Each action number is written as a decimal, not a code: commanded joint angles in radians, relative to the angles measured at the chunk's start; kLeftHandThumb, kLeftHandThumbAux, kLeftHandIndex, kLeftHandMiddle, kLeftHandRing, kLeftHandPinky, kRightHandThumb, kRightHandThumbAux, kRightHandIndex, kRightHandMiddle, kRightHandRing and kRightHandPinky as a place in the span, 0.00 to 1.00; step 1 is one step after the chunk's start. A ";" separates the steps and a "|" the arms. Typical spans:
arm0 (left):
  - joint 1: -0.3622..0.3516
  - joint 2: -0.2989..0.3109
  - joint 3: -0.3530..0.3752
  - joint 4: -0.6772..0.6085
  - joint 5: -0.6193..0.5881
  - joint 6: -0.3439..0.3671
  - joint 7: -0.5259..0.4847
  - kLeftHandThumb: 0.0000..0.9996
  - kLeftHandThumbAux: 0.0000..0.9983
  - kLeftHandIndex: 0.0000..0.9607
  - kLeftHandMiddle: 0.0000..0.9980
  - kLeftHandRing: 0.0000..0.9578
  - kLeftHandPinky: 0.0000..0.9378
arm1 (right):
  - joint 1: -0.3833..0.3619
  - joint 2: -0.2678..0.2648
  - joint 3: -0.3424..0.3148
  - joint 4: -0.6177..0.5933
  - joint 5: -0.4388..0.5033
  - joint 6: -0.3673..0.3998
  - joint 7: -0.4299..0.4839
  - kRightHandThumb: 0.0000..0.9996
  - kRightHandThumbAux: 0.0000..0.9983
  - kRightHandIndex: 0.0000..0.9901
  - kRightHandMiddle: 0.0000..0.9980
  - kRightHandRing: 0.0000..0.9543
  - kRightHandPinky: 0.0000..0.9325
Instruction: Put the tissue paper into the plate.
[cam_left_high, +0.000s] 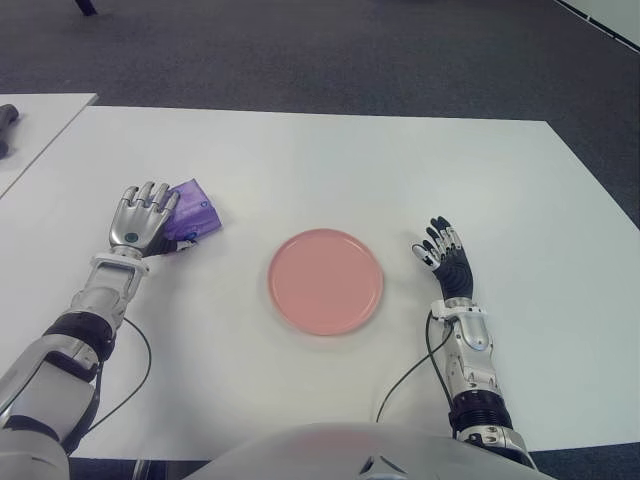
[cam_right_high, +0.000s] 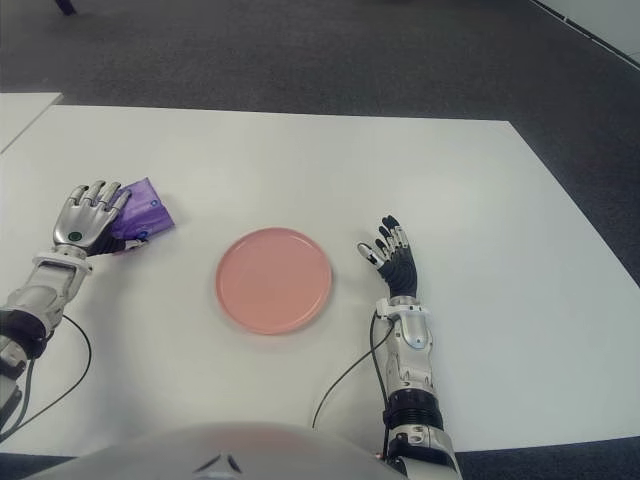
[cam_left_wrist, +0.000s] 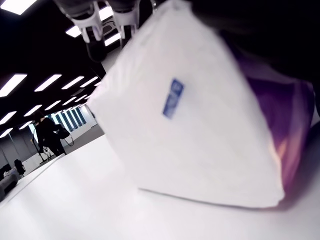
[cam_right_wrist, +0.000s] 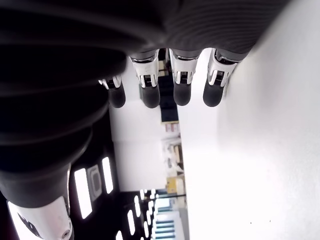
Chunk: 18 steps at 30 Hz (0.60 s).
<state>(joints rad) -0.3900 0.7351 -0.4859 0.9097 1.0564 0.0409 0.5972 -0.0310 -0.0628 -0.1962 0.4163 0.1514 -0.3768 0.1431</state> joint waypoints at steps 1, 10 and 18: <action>0.019 -0.010 -0.026 0.033 -0.020 -0.031 -0.006 0.09 0.32 0.00 0.00 0.00 0.02 | 0.022 -0.001 -0.004 0.026 0.012 0.038 0.001 0.13 0.74 0.00 0.01 0.01 0.05; -0.003 -0.019 -0.048 0.089 -0.016 -0.062 0.192 0.43 0.56 0.19 0.32 0.41 0.51 | 0.022 -0.001 -0.005 0.027 0.012 0.038 0.003 0.13 0.74 0.00 0.01 0.01 0.05; -0.037 -0.021 -0.098 0.171 -0.006 -0.131 0.410 0.82 0.66 0.40 0.52 0.76 0.83 | 0.020 0.000 -0.005 0.028 0.011 0.039 0.002 0.13 0.74 0.00 0.01 0.01 0.05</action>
<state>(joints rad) -0.4239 0.7252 -0.5602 1.0397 1.0395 -0.0573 0.9749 -0.0328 -0.0633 -0.1995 0.4171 0.1516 -0.3762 0.1450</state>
